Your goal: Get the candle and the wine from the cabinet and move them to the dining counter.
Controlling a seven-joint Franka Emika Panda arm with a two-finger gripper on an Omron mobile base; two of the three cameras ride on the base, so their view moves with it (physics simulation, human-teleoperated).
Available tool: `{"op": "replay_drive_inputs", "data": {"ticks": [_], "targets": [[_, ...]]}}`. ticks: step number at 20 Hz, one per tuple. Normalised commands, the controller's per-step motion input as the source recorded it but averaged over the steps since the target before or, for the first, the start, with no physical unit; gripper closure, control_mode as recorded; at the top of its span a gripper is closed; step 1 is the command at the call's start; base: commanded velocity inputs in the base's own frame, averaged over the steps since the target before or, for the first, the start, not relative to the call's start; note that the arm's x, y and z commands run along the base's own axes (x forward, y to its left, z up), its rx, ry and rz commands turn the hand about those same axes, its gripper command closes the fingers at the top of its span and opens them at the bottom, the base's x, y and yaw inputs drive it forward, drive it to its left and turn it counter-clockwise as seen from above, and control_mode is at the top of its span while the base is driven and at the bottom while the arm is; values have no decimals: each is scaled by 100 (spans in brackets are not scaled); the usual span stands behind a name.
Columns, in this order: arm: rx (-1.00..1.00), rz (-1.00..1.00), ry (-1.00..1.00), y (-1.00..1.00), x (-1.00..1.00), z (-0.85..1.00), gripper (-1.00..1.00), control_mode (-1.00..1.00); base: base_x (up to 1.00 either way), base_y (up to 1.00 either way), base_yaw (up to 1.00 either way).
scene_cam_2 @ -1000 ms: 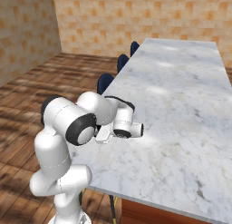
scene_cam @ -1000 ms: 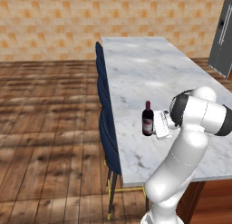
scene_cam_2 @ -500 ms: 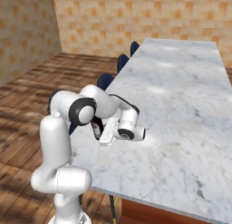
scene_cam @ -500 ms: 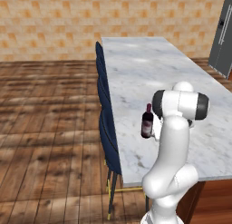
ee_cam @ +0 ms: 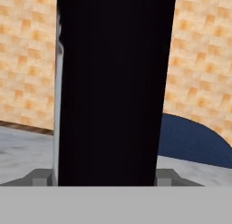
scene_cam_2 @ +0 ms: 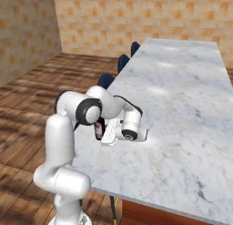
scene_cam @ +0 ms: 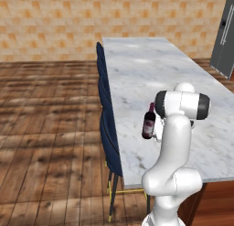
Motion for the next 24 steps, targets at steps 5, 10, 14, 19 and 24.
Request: {"op": "replay_drive_inputs", "data": {"ticks": [5,10,14,19,24], "targets": [[-1,0,-14,14,3,-39,-100,-100,0,0,0],[0,0,-7,3,14,-26,-100,-100,0,0,0],[0,0,0,1,12,-23,-100,-100,0,0,0],[0,0,0,0,1,-24,-100,-100,0,0,0],[0,0,0,-7,11,-13,-100,-100,0,0,0]]}}
